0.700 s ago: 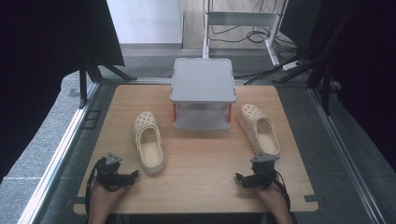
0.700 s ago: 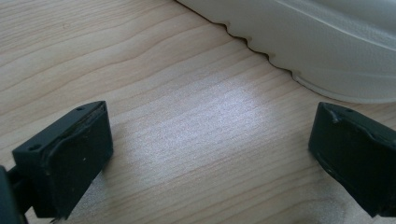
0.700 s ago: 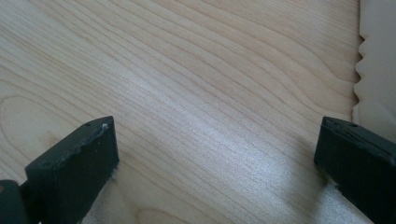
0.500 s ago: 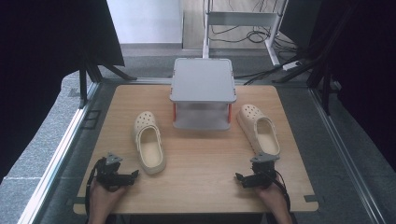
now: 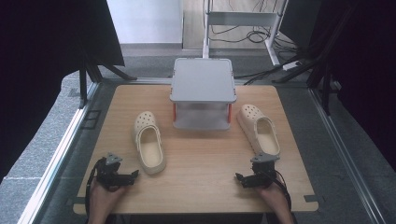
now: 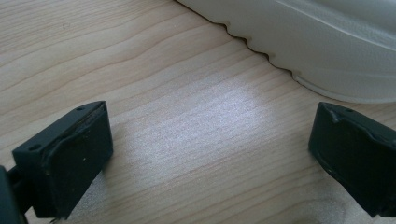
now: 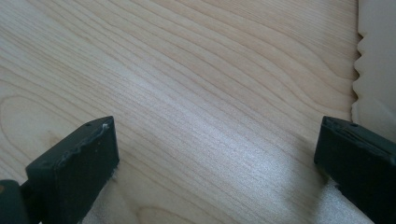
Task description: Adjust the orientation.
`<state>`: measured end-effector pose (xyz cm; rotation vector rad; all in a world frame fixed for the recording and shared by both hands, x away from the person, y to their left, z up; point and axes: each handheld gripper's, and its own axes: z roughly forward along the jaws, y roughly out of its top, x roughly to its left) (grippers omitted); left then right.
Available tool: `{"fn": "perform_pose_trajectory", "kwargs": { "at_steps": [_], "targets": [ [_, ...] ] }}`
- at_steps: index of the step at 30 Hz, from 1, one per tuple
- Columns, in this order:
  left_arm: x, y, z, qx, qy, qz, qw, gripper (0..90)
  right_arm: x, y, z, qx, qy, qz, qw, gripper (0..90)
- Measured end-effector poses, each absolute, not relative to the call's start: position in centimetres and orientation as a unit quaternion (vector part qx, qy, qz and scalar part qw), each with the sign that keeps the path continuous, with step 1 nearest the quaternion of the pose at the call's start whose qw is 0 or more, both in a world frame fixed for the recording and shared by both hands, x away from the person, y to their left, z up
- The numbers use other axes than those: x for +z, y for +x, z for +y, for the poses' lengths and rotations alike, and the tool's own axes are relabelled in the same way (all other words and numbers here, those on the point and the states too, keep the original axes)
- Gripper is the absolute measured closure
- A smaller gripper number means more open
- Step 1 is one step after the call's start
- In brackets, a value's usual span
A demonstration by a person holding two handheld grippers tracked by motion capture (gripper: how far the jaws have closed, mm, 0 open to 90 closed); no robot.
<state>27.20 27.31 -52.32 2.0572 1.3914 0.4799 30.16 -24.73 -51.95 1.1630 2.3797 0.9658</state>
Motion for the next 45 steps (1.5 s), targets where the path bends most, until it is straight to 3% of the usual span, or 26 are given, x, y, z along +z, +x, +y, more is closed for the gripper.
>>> {"fn": "perform_pose_trajectory", "kwargs": {
  "at_steps": [8, 27, 45],
  "targets": [
    [-52.3, 27.2, 27.3, 0.181, 0.776, 0.524, 0.301, 0.0, -51.3, 30.4, -24.6, 0.333, 0.406, 0.841, 0.133, 1.5],
    [-52.3, 27.2, 27.3, 0.181, 0.776, 0.524, 0.301, 0.0, -47.6, 31.9, -22.0, 0.345, 0.363, 0.856, 0.131, 0.0],
    [-52.3, 27.2, 27.3, 0.181, 0.776, 0.524, 0.301, 0.0, -45.0, 35.4, -15.9, 0.366, 0.311, 0.871, 0.107, 0.0]
  ]
}}
